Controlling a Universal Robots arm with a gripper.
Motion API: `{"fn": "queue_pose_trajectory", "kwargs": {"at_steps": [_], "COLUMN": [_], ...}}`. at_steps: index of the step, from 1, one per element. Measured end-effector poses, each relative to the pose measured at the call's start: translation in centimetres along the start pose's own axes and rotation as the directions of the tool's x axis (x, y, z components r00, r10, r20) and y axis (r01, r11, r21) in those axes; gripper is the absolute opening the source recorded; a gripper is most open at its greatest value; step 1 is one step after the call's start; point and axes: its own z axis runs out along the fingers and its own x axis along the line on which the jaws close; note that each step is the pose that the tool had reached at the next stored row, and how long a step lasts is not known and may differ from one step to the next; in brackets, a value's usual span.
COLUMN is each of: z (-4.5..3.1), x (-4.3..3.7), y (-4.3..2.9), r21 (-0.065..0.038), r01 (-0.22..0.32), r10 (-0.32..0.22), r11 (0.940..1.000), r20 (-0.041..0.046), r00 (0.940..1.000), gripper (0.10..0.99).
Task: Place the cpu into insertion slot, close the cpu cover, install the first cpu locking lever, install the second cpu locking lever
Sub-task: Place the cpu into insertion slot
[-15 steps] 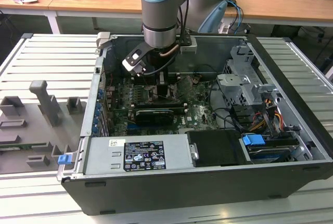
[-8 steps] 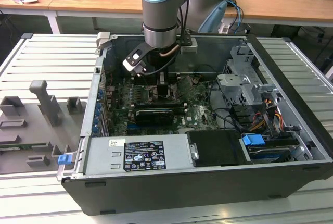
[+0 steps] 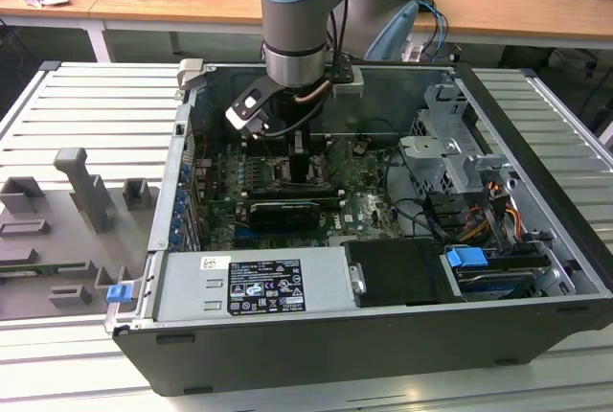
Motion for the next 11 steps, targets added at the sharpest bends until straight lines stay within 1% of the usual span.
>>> {"fn": "queue_pose_trajectory", "kwargs": {"at_steps": [3, 6, 7, 8, 9, 10, 11], "z": [-0.34, -0.75, -0.78, -0.80, -0.82, -0.88, -0.92], "x": [0.01, 0.01, 0.01, 0.01, 0.01, 0.01, 0.00], "y": [0.02, 0.05, 0.06, 0.07, 0.07, 0.07, 0.07], "r21": [0.000, 0.000, 0.000, 0.000, 0.000, 0.000, 0.000], "r01": [0.000, 0.000, 0.000, 0.000, 0.000, 0.000, 0.000], "r10": [0.000, 0.000, 0.000, 0.000, 0.000, 0.000, 0.000], "r11": [1.0000, 1.0000, 1.0000, 1.0000, 1.0000, 1.0000, 1.0000], "r20": [-0.0001, -0.0001, 0.0000, 0.0002, 0.0005, 0.0013, 0.0016], "r00": [1.0000, 1.0000, 1.0000, 1.0000, 1.0000, 1.0000, 1.0000], "gripper": [0.596, 0.408, 0.408, 0.349, 0.349, 0.286, 0.286]}}
